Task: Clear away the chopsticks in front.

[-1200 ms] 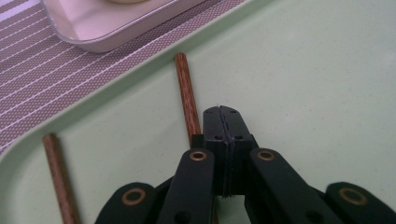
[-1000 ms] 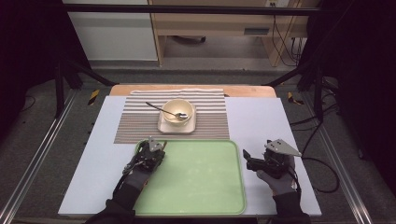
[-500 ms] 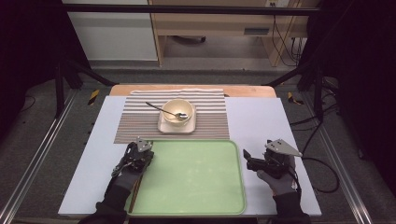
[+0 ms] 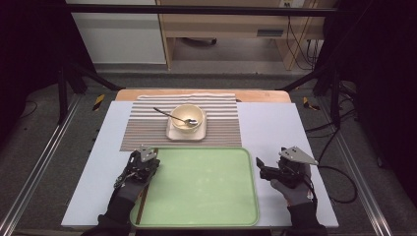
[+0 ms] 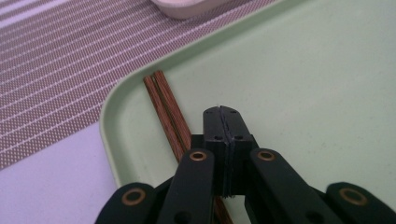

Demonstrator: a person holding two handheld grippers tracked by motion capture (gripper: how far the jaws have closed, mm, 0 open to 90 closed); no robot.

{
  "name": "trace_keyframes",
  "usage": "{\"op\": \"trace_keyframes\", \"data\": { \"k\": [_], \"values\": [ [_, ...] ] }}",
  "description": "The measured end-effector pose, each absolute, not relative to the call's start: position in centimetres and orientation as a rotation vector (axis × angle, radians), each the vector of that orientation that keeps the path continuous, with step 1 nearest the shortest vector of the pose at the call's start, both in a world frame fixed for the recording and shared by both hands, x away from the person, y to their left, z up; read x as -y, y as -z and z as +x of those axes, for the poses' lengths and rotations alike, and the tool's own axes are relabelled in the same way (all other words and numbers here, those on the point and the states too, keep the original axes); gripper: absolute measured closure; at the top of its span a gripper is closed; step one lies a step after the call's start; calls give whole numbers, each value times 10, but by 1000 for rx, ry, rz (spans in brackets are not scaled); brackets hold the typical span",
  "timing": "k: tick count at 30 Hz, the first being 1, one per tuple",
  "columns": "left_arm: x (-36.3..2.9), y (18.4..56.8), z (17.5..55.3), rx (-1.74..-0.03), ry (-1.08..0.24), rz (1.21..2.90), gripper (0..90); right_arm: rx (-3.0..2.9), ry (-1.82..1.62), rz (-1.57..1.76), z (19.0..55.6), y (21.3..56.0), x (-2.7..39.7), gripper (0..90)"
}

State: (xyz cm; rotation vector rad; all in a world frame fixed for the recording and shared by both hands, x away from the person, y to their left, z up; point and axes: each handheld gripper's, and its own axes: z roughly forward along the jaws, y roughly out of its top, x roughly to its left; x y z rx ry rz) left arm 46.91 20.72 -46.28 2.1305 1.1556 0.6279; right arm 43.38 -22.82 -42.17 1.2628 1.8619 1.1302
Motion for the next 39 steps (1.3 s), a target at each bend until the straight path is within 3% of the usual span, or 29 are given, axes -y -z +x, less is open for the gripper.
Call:
{"op": "trace_keyframes", "data": {
  "k": [5, 21, 27, 39],
  "values": [
    [-211, 455, 468, -1137, -637, 2051, 817, -1863, -1129, 1264, 434, 422, 228, 65],
    [-209, 426, 470, -1098, -642, 1888, 414, -1840, -1141, 1264, 433, 420, 230, 51],
    [-207, 412, 473, -1067, -650, 1858, 348, -1840, -1140, 1261, 433, 420, 231, 42],
    [-216, 383, 488, -1045, -681, 1749, 303, -1803, -1161, 1278, 432, 416, 234, 70]
  ]
}}
